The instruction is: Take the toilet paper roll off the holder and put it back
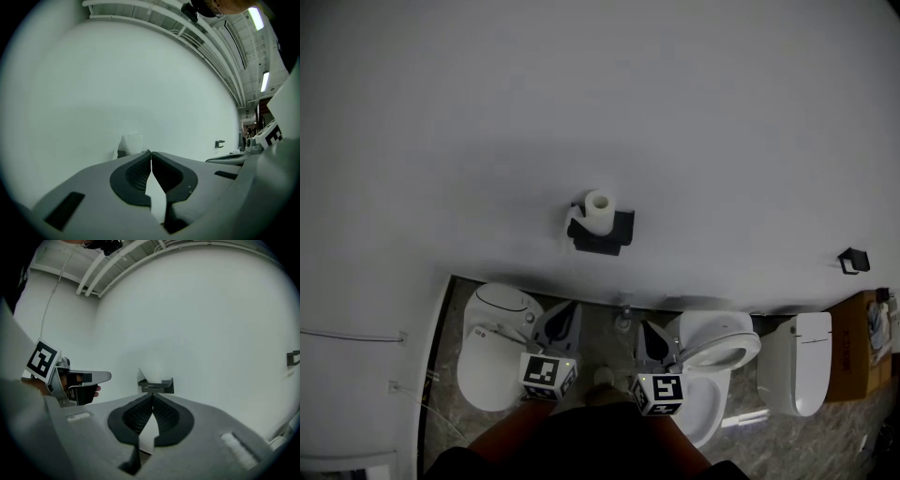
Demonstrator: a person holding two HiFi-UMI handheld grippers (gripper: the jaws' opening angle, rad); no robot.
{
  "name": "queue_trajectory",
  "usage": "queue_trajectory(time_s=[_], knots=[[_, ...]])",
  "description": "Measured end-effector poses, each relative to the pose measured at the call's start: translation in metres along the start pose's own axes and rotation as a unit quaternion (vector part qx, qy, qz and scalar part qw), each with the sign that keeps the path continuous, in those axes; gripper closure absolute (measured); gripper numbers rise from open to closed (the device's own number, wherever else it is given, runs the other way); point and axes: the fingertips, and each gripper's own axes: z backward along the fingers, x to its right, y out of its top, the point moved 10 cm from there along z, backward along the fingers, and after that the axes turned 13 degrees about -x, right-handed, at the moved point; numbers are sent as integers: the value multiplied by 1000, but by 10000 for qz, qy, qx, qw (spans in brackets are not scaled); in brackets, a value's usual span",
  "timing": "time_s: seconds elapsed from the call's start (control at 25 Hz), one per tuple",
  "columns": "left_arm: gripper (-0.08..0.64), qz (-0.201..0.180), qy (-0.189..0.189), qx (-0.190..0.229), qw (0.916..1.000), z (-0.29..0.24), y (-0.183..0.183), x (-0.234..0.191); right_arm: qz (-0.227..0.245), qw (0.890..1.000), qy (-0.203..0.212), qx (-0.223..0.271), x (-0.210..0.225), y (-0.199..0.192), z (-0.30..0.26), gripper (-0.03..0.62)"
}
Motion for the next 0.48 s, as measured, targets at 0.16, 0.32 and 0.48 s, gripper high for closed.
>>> queue_trajectory(time_s=[0.16,0.32,0.48], knots=[[538,63,104,38,9999,-40,19,-12,-55,9999,72,66,21,13,-28,594],[538,115,166,27,9998,-71,28,-22,-29,9998,216,42,36,20,-53,594],[538,49,153,60,9999,-98,38,-27,46,9995,297,18,49,31,-73,594]])
